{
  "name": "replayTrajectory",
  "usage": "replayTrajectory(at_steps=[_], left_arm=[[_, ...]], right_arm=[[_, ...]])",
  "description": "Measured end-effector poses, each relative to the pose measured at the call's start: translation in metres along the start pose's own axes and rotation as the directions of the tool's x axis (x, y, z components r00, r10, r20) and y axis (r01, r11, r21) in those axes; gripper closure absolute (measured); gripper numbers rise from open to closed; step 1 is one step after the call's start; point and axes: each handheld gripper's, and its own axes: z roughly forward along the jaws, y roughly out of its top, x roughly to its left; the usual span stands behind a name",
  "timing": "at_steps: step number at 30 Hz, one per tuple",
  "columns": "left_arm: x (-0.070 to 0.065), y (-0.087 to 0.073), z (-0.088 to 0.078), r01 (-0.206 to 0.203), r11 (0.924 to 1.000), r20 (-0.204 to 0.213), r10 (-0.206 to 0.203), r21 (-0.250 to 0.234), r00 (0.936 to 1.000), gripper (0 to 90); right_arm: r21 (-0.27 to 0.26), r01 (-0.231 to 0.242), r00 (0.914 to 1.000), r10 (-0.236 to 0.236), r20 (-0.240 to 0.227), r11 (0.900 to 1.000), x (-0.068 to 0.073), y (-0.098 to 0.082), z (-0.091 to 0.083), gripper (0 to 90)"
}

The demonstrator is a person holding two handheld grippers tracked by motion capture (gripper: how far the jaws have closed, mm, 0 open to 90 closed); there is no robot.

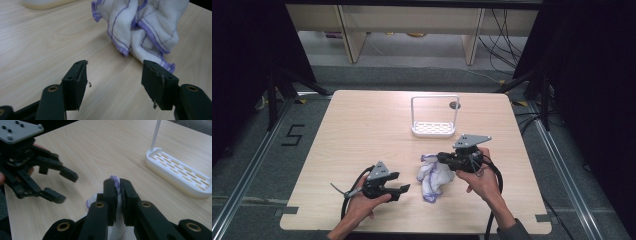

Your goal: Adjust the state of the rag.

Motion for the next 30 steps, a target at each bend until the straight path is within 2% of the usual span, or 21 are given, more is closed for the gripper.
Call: replayTrajectory(at_steps=[1, 3, 4, 6, 8, 9, 10, 12, 13, 14, 15, 16, 18, 20, 21, 22, 23, 24, 26, 29, 30], left_arm=[[-0.001, 0.002, 0.007, 0.007, 0.9999, 0.009, -0.007, -0.014, 0.9999, 39.5], [-0.002, 0.005, 0.012, -0.004, 1.0000, 0.007, 0.004, -0.002, 1.0000, 41.4], [-0.003, 0.008, 0.019, -0.019, 0.9998, 0.014, 0.019, -0.003, 0.9997, 43.8], [-0.008, 0.013, 0.031, -0.097, 0.9953, -0.001, 0.097, -0.004, 0.9953, 47.7], [-0.010, 0.017, 0.038, -0.109, 0.9940, 0.005, 0.109, 0.007, 0.9940, 49.8], [-0.011, 0.018, 0.043, -0.102, 0.9948, 0.017, 0.102, 0.003, 0.9946, 54.4], [-0.011, 0.020, 0.045, -0.126, 0.9918, 0.024, 0.126, 0.018, 0.9917, 62.7], [-0.011, 0.023, 0.046, -0.170, 0.9854, 0.006, 0.170, 0.012, 0.9854, 80.1], [-0.011, 0.025, 0.042, -0.179, 0.9837, 0.009, 0.179, 0.009, 0.9837, 83.1], [-0.011, 0.025, 0.042, -0.179, 0.9837, 0.009, 0.179, 0.009, 0.9837, 84.0], [-0.010, 0.027, 0.035, -0.177, 0.9841, 0.015, 0.177, 0.010, 0.9841, 84.0], [-0.010, 0.034, 0.015, -0.174, 0.9848, 0.040, 0.174, 0.001, 0.9840, 84.6], [-0.012, 0.042, -0.009, -0.182, 0.9833, 0.052, 0.182, 0.003, 0.9820, 84.7], [-0.015, 0.050, -0.035, -0.207, 0.9784, 0.053, 0.207, -0.009, 0.9770, 84.8], [-0.015, 0.050, -0.035, -0.207, 0.9784, 0.053, 0.207, -0.009, 0.9770, 84.9], [-0.018, 0.058, -0.054, -0.206, 0.9785, 0.050, 0.206, -0.016, 0.9772, 84.9], [-0.019, 0.062, -0.064, -0.218, 0.9760, 0.045, 0.218, -0.009, 0.9749, 85.0], [-0.020, 0.067, -0.072, -0.234, 0.9721, 0.043, 0.234, -0.004, 0.9712, 85.0], [-0.019, 0.074, -0.080, -0.242, 0.9702, 0.043, 0.242, -0.004, 0.9692, 84.9], [-0.005, 0.074, -0.069, -0.242, 0.9694, 0.013, 0.241, 0.044, 0.9704, 84.8], [0.002, 0.071, -0.060, -0.215, 0.9754, 0.003, 0.215, 0.047, 0.9765, 84.8]], right_arm=[[-0.003, 0.003, 1.0000, -0.003, -0.002, 1.000, -0.001, 0.000, 0.000, 84.3], [-0.004, 0.002, 1.0000, -0.002, -0.008, 1.000, -0.001, 0.000, 0.000, 84.3], [-0.016, 0.008, 1.0000, -0.008, 0.002, 1.000, -0.003, 0.000, 0.000, 84.2], [-0.007, 0.013, 0.9998, -0.013, -0.013, 1.000, -0.004, 0.000, 0.000, 84.2], [-0.015, 0.012, 0.9998, -0.012, -0.018, 1.000, -0.005, 0.000, 0.001, 84.2], [-0.011, 0.013, 0.9997, -0.013, -0.021, 1.000, -0.005, 0.000, 0.001, 84.2], [-0.014, 0.015, 0.9998, -0.015, -0.014, 1.000, -0.005, 0.000, 0.001, 84.2], [-0.016, 0.018, 0.9998, -0.018, -0.010, 1.000, -0.005, 0.000, 0.001, 84.2], [-0.010, -0.008, 0.9999, 0.008, -0.011, 1.000, -0.003, 0.000, -0.001, 84.2], [-0.011, -0.008, 0.9999, 0.007, -0.007, 1.000, -0.004, 0.001, -0.003, 84.3], [-0.011, -0.008, 0.9999, 0.007, -0.007, 1.000, -0.004, 0.001, -0.003, 84.3], [-0.030, 0.015, 0.9999, -0.015, 0.005, 0.999, -0.008, 0.003, -0.008, 84.3], [-0.040, -0.018, 0.9998, 0.018, -0.003, 0.999, -0.009, 0.005, -0.013, 84.3], [-0.054, -0.049, 0.9983, 0.047, -0.035, 0.997, -0.012, 0.007, -0.016, 84.3], [-0.054, -0.049, 0.9983, 0.047, -0.035, 0.997, -0.012, 0.007, -0.016, 84.3], [-0.068, -0.032, 0.9992, 0.030, -0.028, 0.997, -0.016, 0.008, -0.016, 84.3], [-0.061, -0.061, 0.9972, 0.058, -0.047, 0.996, -0.015, 0.009, -0.015, 84.3], [-0.056, -0.063, 0.9972, 0.061, -0.044, 0.996, -0.014, 0.011, -0.015, 84.3], [-0.059, -0.035, 0.9983, 0.032, -0.049, 0.998, -0.014, 0.014, -0.010, 84.3], [-0.026, -0.028, 0.9989, 0.027, -0.039, 0.999, -0.016, 0.017, 0.001, 84.3], [-0.009, -0.015, 0.9996, 0.015, -0.023, 1.000, -0.021, 0.017, 0.007, 84.3]])
